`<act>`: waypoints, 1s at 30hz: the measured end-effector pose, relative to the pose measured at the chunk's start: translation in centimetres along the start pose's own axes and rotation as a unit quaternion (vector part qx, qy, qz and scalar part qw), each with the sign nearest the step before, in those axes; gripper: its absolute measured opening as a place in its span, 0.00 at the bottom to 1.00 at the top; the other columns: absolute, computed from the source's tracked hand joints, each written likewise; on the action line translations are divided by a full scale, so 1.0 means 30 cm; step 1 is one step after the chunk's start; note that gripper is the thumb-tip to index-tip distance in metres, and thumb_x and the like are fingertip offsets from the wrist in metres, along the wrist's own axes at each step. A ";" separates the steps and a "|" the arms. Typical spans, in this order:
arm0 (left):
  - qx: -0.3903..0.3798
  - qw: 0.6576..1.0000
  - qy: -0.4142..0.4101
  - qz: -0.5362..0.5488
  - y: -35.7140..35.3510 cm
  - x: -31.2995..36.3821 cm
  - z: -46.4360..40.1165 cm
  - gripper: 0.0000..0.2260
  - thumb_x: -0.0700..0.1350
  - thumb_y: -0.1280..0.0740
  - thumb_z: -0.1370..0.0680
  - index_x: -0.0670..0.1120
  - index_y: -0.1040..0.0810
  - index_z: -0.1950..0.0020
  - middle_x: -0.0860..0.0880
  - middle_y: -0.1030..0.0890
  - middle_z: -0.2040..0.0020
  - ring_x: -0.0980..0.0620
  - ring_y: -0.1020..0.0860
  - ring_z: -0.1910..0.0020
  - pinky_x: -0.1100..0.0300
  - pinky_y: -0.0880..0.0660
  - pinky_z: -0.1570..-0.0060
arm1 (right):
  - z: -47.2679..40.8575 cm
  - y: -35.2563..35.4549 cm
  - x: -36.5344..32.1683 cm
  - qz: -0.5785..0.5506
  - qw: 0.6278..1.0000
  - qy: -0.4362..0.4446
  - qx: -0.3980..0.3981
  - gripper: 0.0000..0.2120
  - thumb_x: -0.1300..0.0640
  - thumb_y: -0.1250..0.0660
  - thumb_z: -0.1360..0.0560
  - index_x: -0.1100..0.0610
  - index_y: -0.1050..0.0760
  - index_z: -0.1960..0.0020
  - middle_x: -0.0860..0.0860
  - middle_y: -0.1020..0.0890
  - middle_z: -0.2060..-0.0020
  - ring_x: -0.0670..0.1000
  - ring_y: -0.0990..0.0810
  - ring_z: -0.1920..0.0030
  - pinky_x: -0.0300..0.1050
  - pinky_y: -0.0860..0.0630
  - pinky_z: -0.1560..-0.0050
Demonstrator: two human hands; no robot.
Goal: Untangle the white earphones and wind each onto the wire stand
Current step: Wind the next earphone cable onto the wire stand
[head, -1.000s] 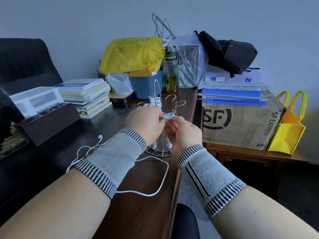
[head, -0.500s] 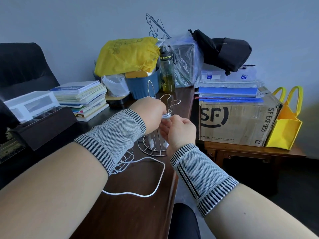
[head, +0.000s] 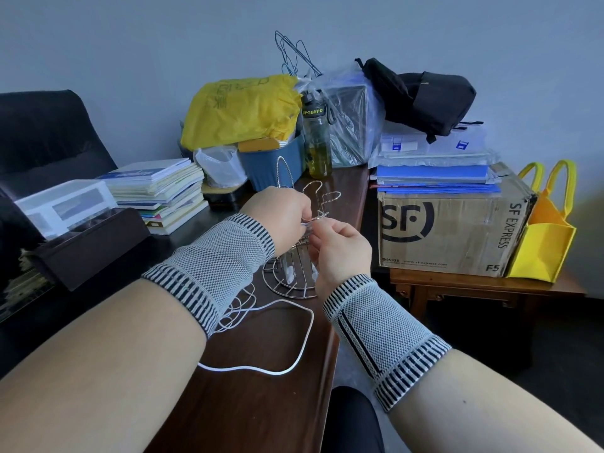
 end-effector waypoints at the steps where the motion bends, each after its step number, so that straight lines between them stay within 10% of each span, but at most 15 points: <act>1: -0.003 1.000 -0.001 0.004 0.000 0.001 -0.001 0.08 0.45 0.34 0.20 0.50 0.20 0.43 0.49 0.20 0.55 0.50 0.25 0.60 0.54 0.21 0.51 | 0.000 -0.002 0.003 0.007 1.000 -0.003 0.005 0.01 0.64 0.30 0.28 0.59 0.21 0.58 0.51 0.22 0.71 0.45 0.28 0.74 0.37 0.30 0.74; 13: -0.020 1.000 -0.018 0.009 0.018 0.010 0.011 0.11 0.40 0.39 0.20 0.50 0.19 0.44 0.53 0.23 0.61 0.50 0.23 0.59 0.55 0.21 0.51 | 0.018 -0.033 0.027 -0.067 0.993 -0.071 0.065 0.01 0.62 0.29 0.30 0.59 0.21 0.59 0.53 0.14 0.64 0.50 0.15 0.61 0.42 0.21 0.62; 22: 0.003 1.000 0.003 0.016 -0.003 0.015 0.002 0.06 0.46 0.36 0.20 0.50 0.19 0.48 0.56 0.26 0.67 0.50 0.22 0.60 0.52 0.21 0.49 | 0.027 -0.031 0.083 -0.058 0.993 -0.045 0.090 0.05 0.67 0.30 0.30 0.58 0.23 0.59 0.54 0.18 0.68 0.48 0.22 0.71 0.38 0.27 0.73; 30: 0.031 0.999 0.020 0.031 -0.025 0.028 -0.005 0.05 0.43 0.36 0.20 0.49 0.21 0.49 0.48 0.18 0.52 0.47 0.20 0.52 0.50 0.23 0.46 | -0.005 -0.018 0.106 0.036 0.995 0.042 0.078 0.08 0.60 0.27 0.30 0.50 0.24 0.58 0.46 0.17 0.67 0.48 0.17 0.63 0.51 0.18 0.53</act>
Point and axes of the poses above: each hand's wrist, its own z-axis away from the middle knuckle, its own y-axis out of the back of the hand, x = y × z, the point moved 1 cm from there along -z, towards the middle knuckle
